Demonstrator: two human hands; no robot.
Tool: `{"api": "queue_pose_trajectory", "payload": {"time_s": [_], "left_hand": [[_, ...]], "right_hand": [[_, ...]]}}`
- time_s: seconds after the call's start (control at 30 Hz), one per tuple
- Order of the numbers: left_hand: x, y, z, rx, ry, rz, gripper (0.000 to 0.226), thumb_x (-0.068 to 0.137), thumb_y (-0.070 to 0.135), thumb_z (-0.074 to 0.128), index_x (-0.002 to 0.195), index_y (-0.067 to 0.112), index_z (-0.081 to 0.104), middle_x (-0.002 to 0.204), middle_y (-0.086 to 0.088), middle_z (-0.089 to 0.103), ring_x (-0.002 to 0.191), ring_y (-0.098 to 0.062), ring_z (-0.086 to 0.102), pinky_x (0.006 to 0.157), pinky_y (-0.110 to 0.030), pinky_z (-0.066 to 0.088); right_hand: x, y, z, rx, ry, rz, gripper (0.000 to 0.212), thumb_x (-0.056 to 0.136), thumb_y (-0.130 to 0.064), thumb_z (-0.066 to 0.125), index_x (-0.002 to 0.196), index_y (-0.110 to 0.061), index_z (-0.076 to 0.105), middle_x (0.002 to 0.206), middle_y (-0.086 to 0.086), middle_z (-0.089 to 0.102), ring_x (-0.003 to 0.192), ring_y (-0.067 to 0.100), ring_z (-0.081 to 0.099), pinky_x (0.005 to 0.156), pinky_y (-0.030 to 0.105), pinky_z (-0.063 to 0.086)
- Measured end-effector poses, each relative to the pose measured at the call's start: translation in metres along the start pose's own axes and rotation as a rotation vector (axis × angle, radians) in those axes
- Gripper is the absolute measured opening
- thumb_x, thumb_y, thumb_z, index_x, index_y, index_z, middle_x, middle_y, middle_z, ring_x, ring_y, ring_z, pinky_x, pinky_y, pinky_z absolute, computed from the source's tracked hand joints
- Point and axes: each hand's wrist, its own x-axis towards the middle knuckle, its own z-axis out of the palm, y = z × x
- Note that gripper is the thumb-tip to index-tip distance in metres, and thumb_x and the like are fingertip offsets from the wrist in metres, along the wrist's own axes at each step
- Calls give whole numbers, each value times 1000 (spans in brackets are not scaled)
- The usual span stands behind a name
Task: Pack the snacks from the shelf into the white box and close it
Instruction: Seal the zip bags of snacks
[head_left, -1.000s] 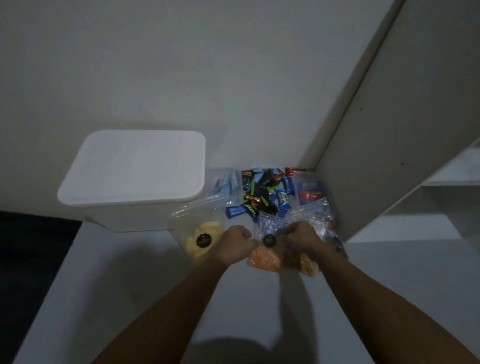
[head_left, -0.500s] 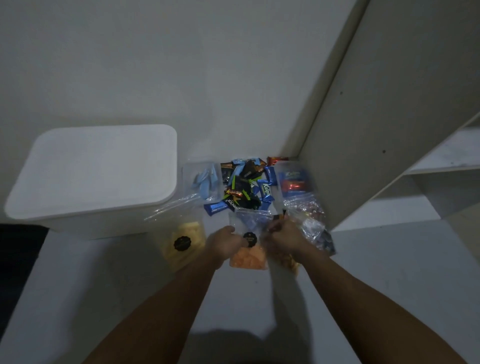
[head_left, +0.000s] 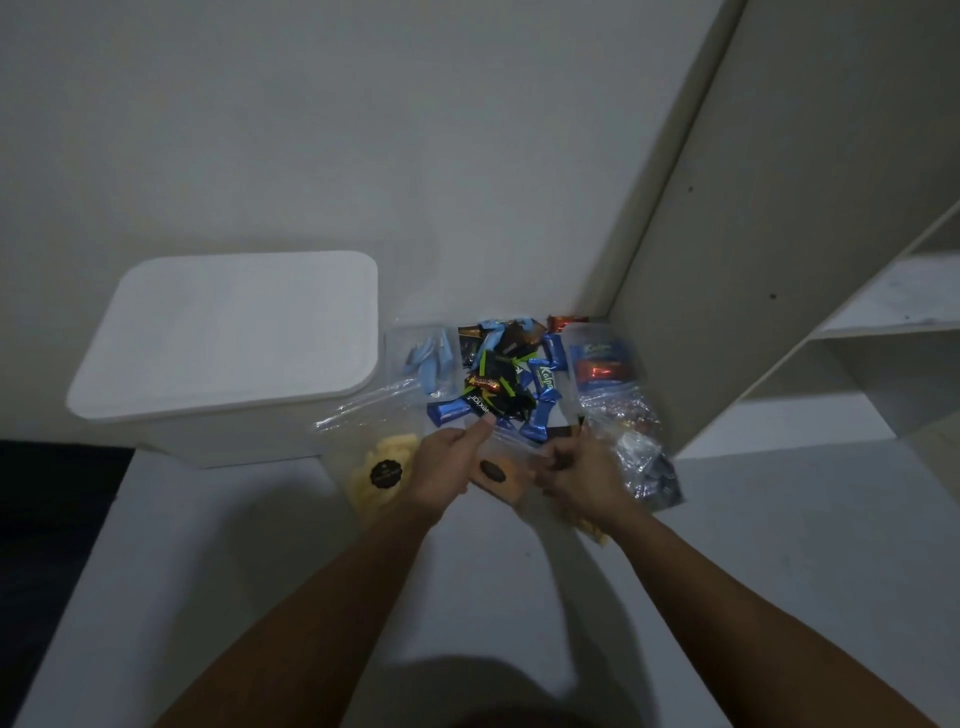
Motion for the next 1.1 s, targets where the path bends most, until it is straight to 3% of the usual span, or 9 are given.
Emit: {"api": "queue_pose_trajectory", "payload": {"time_s": [0.13,0.23,0.33,0.53,0.63,0.73,0.93,1.03,1.1], "left_hand": [[-5,0,1,-77,-18,-11,34,86,27,68,110,4,60,60,-5,63,43,-9,58,40,-17,40],[-12,2,-1,-97,-31,27,30,85,8,67,113,2,57,66,-7,66,43,-8,61,40,-17,43],[-18,5,-4,-75,-34,58,40,79,-5,64,117,4,58,73,-8,66,58,-13,63,43,-16,44],[-25,12,-6,25,-94,115,48,77,-8,60,122,8,56,78,-16,63,63,-24,67,41,-18,42],[-30,21,-7,45,-95,144,36,79,-6,59,112,9,61,68,-9,62,44,-10,61,38,-16,39],[-32,31,-11,-49,-66,172,25,79,-6,59,101,7,62,57,-1,60,36,-5,54,42,-17,42],[-19,37,-26,-51,19,272,32,76,-2,58,99,14,73,69,-5,61,62,-17,55,66,-36,49],[-17,42,-31,24,82,396,15,81,4,68,91,13,76,76,-14,67,69,-17,59,70,-31,54],[-16,46,-32,61,130,462,8,80,6,72,87,9,74,85,-18,67,69,-14,58,63,-16,51]], "right_hand": [[-10,-4,3,7,-50,-52,15,71,-10,79,66,-17,67,63,3,61,61,13,55,60,34,45],[-18,-13,3,79,-40,-24,14,76,-22,77,82,-11,72,76,11,70,64,12,60,59,27,47],[-21,-20,3,58,30,-91,8,81,-17,73,76,-11,75,72,12,70,63,17,61,62,34,50],[-23,-35,5,-294,254,-180,22,88,-21,62,69,-13,66,64,2,65,57,15,56,56,24,38],[-23,-47,2,-334,348,-244,21,88,-21,61,70,-12,67,63,0,63,55,12,52,53,25,37],[-17,-57,-3,-340,327,-285,17,88,-20,63,75,-13,70,66,-2,64,60,14,57,58,27,45],[-8,-79,-23,-297,131,-278,11,93,-17,60,88,-12,68,81,0,66,76,13,62,68,25,50],[-4,-87,-34,-265,91,-301,13,93,-20,61,81,-17,66,74,-6,62,69,5,58,62,20,42],[-4,-92,-38,-230,74,-312,16,92,-21,62,76,-20,64,69,-8,60,66,3,56,61,19,40]]}}
